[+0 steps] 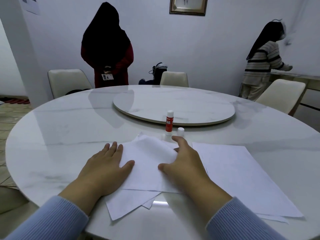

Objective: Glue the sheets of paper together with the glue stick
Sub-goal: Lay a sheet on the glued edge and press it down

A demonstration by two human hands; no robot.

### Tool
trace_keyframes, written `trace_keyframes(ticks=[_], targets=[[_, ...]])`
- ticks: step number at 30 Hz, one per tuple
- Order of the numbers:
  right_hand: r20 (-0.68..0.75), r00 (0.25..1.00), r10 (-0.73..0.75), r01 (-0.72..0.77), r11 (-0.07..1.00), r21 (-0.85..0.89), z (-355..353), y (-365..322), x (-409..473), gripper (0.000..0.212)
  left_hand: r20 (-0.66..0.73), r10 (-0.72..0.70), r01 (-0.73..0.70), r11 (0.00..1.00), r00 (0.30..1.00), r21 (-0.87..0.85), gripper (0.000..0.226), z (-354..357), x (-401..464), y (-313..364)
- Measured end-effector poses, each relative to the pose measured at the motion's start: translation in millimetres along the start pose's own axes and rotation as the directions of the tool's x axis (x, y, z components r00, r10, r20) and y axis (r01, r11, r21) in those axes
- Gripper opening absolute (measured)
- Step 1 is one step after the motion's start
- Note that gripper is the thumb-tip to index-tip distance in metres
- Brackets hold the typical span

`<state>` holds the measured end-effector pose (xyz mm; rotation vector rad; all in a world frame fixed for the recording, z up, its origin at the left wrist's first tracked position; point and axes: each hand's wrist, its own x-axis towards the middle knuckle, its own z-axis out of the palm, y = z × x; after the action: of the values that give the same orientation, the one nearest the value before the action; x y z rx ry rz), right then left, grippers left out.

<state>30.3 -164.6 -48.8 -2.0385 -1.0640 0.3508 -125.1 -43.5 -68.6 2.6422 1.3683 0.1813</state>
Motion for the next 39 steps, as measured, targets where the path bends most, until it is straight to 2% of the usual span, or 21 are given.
trace_keyframes(ticks=[5,7,11,12,15,20,22,25,28,31,32,34,36,38,39], targets=[[-0.076,0.99,0.115,-0.079,0.925,0.372,-10,1,2,0.091,-0.012,-0.012,0.012,1.0,1.0,-0.016,0.072,0,-1,1],[-0.103,0.985,0.136,-0.073,0.884,0.462,-12,0,3,0.09,-0.015,-0.014,0.014,0.999,1.0,-0.03,0.072,0,-1,1],[-0.093,0.986,0.136,-0.081,0.894,0.44,-13,1,1,0.075,-0.024,-0.013,0.012,0.999,1.0,-0.032,0.072,0,0,0],[-0.084,0.983,0.161,-0.106,0.884,0.455,-14,2,1,0.064,-0.027,-0.015,0.014,0.999,1.0,-0.036,0.072,0,-1,1],[-0.079,0.979,0.19,-0.135,0.884,0.447,-15,5,4,0.011,-0.035,-0.019,0.017,0.999,0.999,-0.051,0.072,1,-1,1],[-0.114,0.989,0.096,-0.062,0.96,0.271,-10,10,11,0.01,-0.064,-0.024,0.018,0.995,0.998,-0.098,0.071,0,-1,1],[-0.15,0.984,0.098,-0.059,0.968,0.242,-8,12,14,0.014,-0.126,-0.049,0.018,0.972,0.991,-0.235,0.066,-2,-2,0],[-0.177,0.981,0.078,-0.036,0.973,0.229,-13,11,14,0.015,-0.288,-0.164,0.003,0.873,0.943,-0.488,0.051,-9,-3,-2],[-0.293,0.955,0.041,0.052,0.952,0.302,-32,11,16,0.012,-0.331,-0.248,-0.001,0.799,0.911,-0.601,0.045,-14,-5,-4],[-0.453,0.886,0.099,0.163,0.847,0.505,-67,14,22,0.026,-0.357,-0.21,-0.03,0.826,0.91,-0.562,0.041,-13,-4,-3],[-0.501,0.85,0.161,0.181,0.805,0.565,-82,13,26,0.03,-0.365,-0.172,-0.055,0.842,0.915,-0.536,0.04,-12,-4,-2],[-0.569,0.769,0.291,0.213,0.724,0.657,-114,7,35,0.025,-0.368,-0.07,-0.136,0.852,0.927,-0.505,0.038,-10,-4,-1],[-0.572,0.694,0.438,0.232,0.616,0.753,-134,1,53,0.016,-0.321,0.075,-0.223,0.862,0.944,-0.455,0.037,-7,-6,-1],[-0.482,0.671,0.564,0.185,0.502,0.845,-136,-6,74,0.008,-0.228,0.183,-0.257,0.898,0.956,-0.357,0.047,-4,-8,-1],[-0.399,0.695,0.598,0.126,0.445,0.887,-133,-5,85,0.017,-0.184,0.2,-0.25,0.917,0.962,-0.31,0.056,-4,-8,0]])
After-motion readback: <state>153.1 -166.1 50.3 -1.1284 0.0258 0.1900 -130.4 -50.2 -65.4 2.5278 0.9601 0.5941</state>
